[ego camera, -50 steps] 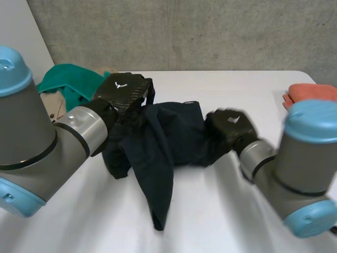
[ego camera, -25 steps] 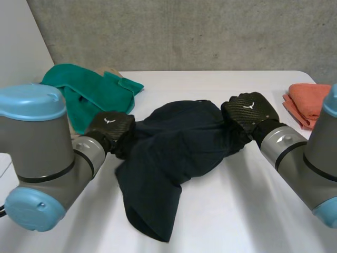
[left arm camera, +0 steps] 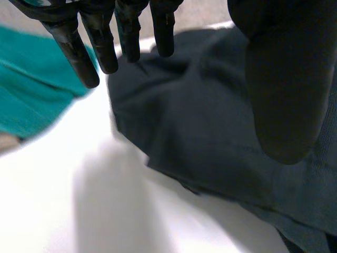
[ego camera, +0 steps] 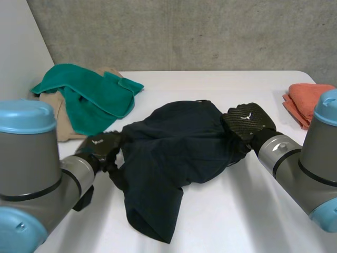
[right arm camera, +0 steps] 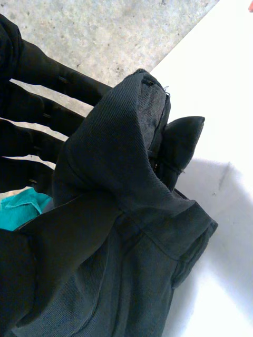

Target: Fold the laundry.

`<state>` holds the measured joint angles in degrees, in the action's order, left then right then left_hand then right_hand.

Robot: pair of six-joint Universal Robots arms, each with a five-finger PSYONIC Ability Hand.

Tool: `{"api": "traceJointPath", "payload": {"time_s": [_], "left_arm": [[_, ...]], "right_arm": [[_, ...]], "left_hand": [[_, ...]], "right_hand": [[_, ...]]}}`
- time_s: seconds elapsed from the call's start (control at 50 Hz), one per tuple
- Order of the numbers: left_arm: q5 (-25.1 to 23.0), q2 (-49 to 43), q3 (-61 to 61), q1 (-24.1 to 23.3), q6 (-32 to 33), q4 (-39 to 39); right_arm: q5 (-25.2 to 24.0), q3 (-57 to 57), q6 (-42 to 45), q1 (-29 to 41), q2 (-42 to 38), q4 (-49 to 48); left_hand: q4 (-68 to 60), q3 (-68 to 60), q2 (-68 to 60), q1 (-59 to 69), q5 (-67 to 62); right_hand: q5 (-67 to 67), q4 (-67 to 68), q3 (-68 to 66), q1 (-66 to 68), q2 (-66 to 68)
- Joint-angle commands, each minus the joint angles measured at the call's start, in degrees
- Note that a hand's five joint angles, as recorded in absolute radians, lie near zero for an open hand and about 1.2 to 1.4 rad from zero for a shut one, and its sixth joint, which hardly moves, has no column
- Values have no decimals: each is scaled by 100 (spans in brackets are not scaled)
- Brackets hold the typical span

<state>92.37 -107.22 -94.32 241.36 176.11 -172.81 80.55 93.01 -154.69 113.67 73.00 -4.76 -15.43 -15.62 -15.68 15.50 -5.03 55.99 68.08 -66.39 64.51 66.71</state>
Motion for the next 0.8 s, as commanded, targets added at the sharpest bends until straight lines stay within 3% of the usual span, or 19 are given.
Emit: {"api": "traceJointPath", "payload": {"time_s": [0.02, 0.12, 0.16, 0.2, 0.26, 0.36, 0.48, 0.54, 0.66, 0.8], "left_arm": [[-527, -940, 423, 95, -340, -51], [-527, -1406, 915, 87, -393, -51], [-484, -1521, 1100, 86, -393, -51], [-440, -1530, 1188, 95, -393, -60], [-273, -1425, 1329, 60, -393, -60], [-149, -408, 1408, 34, -287, 11], [-193, 613, 1548, 7, -24, 414], [-360, 1036, 1785, 25, 528, 1002], [-650, 1177, 2014, 16, 1916, 1671], [-642, 669, 2120, 7, 2411, 1470]], "right_arm": [[-48, 68, 26, -29, 117, 185], [-57, 130, 26, -47, 197, 203], [-66, 156, 44, -47, 240, 203], [-66, 148, 53, -56, 276, 203], [-66, 104, 114, -65, 407, 203], [-84, -115, 395, -187, 768, 247], [-92, -949, 1256, -565, 1233, 1291], [-110, -1476, 1519, -583, 1426, 1809], [-101, -2128, 1600, -566, 1515, 2198], [-171, -2190, 1626, -680, 1147, 2567]], "left_hand": [[-286, -267, -261, 279, -326], [-1240, -1221, -1215, 1233, -1280], [-4291, -4272, -4266, 4284, -4332], [-6446, -6428, -6422, 6440, -6487], [-6457, -6438, -6432, 6450, -6497], [-6457, -6438, -6432, 6450, -6497], [-6457, -6438, -6432, 6450, -6497], [-6457, -6438, -6432, 6450, -6497], [-6457, -6438, -6432, 6450, -6497], [-6457, -6438, -6432, 6450, -6497]], "right_hand": [[1401, 1192, -1361, 1549, 1329], [1401, 1192, -1361, 1549, 1329], [1401, 1192, -1361, 1549, 1329], [1401, 1192, -1361, 1549, 1329], [1401, 1192, -1361, 1549, 1329], [1401, 1192, -1361, 1549, 1329], [1401, 1192, -1361, 1549, 1329], [1401, 1192, -1361, 1549, 1329], [1401, 1192, -1361, 1549, 1329], [1401, 1192, -1361, 1549, 1329]]}}
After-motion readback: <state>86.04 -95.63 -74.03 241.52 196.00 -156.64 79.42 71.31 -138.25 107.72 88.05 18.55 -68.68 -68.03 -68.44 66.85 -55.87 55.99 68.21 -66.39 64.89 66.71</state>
